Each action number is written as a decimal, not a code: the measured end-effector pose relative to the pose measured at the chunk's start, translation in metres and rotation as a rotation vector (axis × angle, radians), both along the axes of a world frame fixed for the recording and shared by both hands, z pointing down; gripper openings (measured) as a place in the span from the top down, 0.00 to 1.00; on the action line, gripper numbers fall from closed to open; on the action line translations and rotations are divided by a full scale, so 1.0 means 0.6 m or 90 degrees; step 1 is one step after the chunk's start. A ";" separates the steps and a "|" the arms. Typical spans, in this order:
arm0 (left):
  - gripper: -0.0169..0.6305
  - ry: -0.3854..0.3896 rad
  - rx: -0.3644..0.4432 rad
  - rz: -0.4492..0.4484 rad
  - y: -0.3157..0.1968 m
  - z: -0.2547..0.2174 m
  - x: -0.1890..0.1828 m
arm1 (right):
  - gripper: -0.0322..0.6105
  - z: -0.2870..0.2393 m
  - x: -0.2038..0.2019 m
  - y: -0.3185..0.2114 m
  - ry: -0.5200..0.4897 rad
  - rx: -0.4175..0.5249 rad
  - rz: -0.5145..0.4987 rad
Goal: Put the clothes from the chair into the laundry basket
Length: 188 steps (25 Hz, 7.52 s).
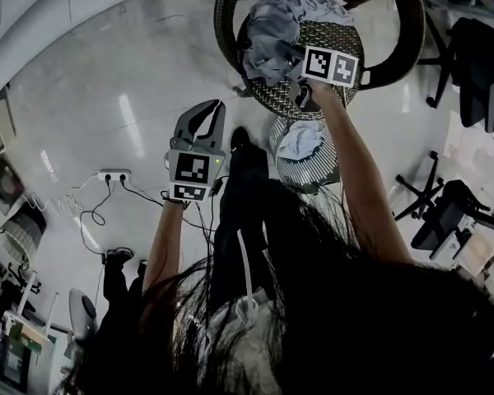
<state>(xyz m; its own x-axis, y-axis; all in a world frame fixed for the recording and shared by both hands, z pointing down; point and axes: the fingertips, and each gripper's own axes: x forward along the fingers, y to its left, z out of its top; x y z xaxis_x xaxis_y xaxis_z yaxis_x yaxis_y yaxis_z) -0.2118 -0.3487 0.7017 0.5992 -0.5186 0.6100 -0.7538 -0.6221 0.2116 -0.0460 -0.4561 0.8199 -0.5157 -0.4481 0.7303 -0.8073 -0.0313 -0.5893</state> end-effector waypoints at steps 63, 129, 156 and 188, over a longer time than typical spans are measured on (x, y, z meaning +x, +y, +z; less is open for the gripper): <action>0.94 0.045 0.088 -0.013 0.565 -0.369 0.352 | 0.83 -0.516 0.259 0.808 -0.144 0.189 0.020; 0.94 -0.024 -0.039 0.088 0.591 -0.076 0.282 | 0.72 -0.033 0.233 0.807 0.053 -0.049 0.036; 0.94 0.037 0.051 0.077 0.626 -0.299 0.249 | 0.72 -0.511 0.192 0.790 0.013 0.285 0.094; 0.94 0.094 0.126 -0.040 0.662 -0.450 0.165 | 0.76 -0.696 0.047 0.844 -0.008 0.398 -0.066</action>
<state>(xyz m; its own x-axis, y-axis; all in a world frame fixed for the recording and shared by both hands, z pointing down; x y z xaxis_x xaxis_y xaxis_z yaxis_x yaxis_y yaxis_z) -0.1129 0.0482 0.4315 0.6370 -0.6587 0.4006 -0.7625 -0.6148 0.2015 -0.0175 0.0505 0.4024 -0.5865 -0.7353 0.3397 -0.7803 0.4005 -0.4803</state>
